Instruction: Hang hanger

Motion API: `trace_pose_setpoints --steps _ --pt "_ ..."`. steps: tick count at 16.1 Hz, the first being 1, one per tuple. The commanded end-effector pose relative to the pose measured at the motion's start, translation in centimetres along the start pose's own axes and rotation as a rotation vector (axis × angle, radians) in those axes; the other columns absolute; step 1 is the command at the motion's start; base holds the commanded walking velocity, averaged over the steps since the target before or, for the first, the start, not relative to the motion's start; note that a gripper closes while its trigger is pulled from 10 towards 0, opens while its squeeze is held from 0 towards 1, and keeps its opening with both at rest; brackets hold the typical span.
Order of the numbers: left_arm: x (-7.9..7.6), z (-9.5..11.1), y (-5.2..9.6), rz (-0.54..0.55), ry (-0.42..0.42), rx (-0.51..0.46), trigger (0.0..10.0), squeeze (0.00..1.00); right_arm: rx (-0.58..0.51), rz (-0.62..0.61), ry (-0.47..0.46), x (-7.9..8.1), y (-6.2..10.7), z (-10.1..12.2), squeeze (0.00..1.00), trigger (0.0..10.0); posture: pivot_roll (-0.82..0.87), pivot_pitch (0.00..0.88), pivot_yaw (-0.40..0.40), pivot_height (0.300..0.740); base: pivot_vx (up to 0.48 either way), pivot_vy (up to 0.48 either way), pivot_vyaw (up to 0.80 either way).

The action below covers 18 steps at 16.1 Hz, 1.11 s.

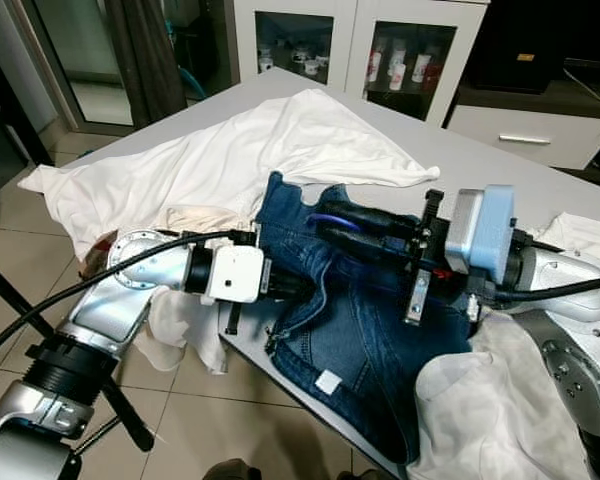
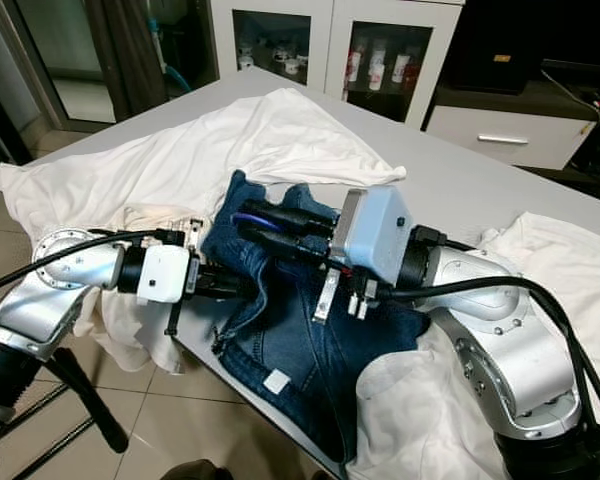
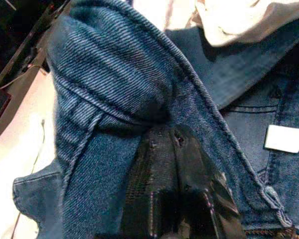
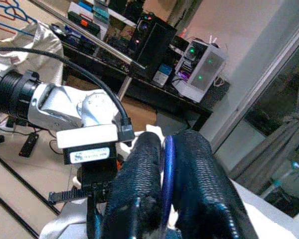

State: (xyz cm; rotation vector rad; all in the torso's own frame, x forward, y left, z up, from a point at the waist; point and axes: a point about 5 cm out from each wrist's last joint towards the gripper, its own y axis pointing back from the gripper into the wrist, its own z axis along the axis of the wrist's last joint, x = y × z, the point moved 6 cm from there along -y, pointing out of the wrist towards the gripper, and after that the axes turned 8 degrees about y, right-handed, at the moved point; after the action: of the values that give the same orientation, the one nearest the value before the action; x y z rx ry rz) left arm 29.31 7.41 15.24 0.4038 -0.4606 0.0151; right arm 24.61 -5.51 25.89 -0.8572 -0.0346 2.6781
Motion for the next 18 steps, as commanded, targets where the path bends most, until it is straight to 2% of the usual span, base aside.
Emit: trace_pose_setpoints --steps 1,2,3,5,8,11,13,14,15,16,18 --pt "0.1 0.3 0.1 0.013 -0.004 -0.016 0.0 0.0 -0.017 -0.003 0.015 -0.4 0.4 0.6 1.0 10.0 0.02 0.019 -0.032 0.74 0.0 0.0 0.0" --pt "0.1 0.3 0.0 0.016 -0.002 -0.016 0.0 0.0 -0.01 0.001 -0.006 -0.5 0.6 0.6 0.05 10.0 0.02 0.019 -0.032 0.74 0.0 0.0 0.0" --pt "0.1 0.2 0.0 0.018 0.001 -0.016 0.0 0.0 0.014 0.025 -0.042 -0.1 0.8 0.2 0.0 10.0 0.02 0.019 -0.031 0.74 0.0 0.0 0.0" --pt "0.3 0.1 0.1 0.03 0.015 -0.019 0.0 0.0 0.036 0.012 -0.06 -0.4 1.4 -0.3 0.0 10.0 0.02 0.02 -0.03 0.74 0.0 0.0 0.0" --pt "0.3 -0.1 0.0 0.031 0.023 -0.019 0.0 0.0 0.056 -0.021 -0.05 -0.9 1.6 -0.6 0.0 10.0 0.01 0.021 -0.025 0.74 0.0 0.0 0.0" --pt "0.2 -0.2 -0.2 0.027 0.023 -0.017 0.0 0.0 0.133 -0.009 -0.036 -0.1 1.7 -2.3 0.0 10.0 0.01 0.023 -0.024 0.74 0.0 0.0 0.0" --pt "0.2 -0.2 -0.2 0.025 0.022 -0.017 0.0 0.0 0.152 -0.074 -0.007 -1.2 1.8 -2.6 0.0 10.0 0.01 0.025 -0.023 0.74 0.0 0.0 0.0" --pt "0.1 -0.2 -0.3 0.023 0.021 -0.016 0.0 0.0 0.223 -0.225 0.045 -4.3 2.9 -3.7 0.0 10.0 0.01 0.025 -0.022 0.74 0.0 0.0 0.0" --pt "0.1 -0.2 -0.3 0.022 0.021 -0.015 0.0 0.0 0.256 -0.267 0.059 -5.2 3.5 -4.2 0.0 10.0 0.01 0.025 -0.022 0.74 0.0 0.0 0.0" --pt "0.1 -0.3 -0.4 0.022 0.021 -0.014 0.0 0.0 0.321 -0.294 0.09 -5.8 4.8 -5.1 0.0 10.0 0.0 0.028 -0.022 0.74 0.0 0.0 0.0" --pt "0.0 -0.3 -0.4 0.021 0.02 -0.013 0.0 0.0 0.411 -0.286 0.106 -5.4 7.1 -6.3 0.0 10.0 0.0 0.031 -0.021 0.74 0.0 0.0 0.0"
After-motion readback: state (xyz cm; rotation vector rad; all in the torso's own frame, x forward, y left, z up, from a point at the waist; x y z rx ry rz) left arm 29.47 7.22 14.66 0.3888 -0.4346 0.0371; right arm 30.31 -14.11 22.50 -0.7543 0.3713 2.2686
